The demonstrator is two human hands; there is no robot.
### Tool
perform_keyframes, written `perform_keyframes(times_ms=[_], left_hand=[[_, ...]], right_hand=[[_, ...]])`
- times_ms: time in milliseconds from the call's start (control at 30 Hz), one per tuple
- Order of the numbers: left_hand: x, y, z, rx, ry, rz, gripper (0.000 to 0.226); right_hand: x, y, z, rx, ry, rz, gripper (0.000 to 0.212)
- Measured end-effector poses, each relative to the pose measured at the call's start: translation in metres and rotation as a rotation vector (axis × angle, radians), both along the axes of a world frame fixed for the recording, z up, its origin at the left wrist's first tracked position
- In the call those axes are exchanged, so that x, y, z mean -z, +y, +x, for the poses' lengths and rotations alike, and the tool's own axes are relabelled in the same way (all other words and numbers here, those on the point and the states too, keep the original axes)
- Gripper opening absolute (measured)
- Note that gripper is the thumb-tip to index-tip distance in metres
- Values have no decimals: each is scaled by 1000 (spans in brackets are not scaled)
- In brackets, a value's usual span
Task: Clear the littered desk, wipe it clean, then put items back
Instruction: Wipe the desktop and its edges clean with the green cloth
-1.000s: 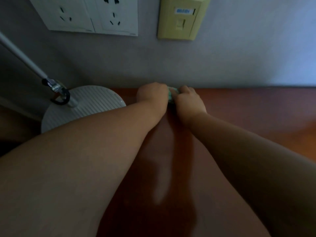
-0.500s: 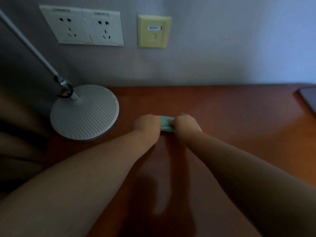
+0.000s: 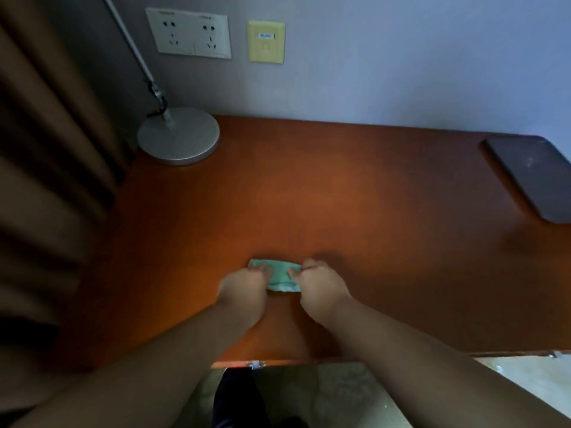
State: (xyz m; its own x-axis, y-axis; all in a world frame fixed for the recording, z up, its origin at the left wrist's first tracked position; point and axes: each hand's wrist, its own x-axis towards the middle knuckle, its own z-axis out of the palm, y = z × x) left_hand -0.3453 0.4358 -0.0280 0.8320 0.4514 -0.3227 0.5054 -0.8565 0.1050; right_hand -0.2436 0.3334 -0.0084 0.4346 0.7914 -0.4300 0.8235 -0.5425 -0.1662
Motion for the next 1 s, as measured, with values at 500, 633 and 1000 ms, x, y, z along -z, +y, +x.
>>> perform_keyframes(times_ms=[500,633,1000], left_hand=[[-8,-103,-54,59,135,-27,27],[-10,-115,-29,150,207,-9,27],[-2,-85,31,62,293,-4,48]], right_hand=[[2,-117,-58,-4,59,38,65],[-1,-132,-40,41,51,38,59],[10,-98,22,-59,29,53,48]])
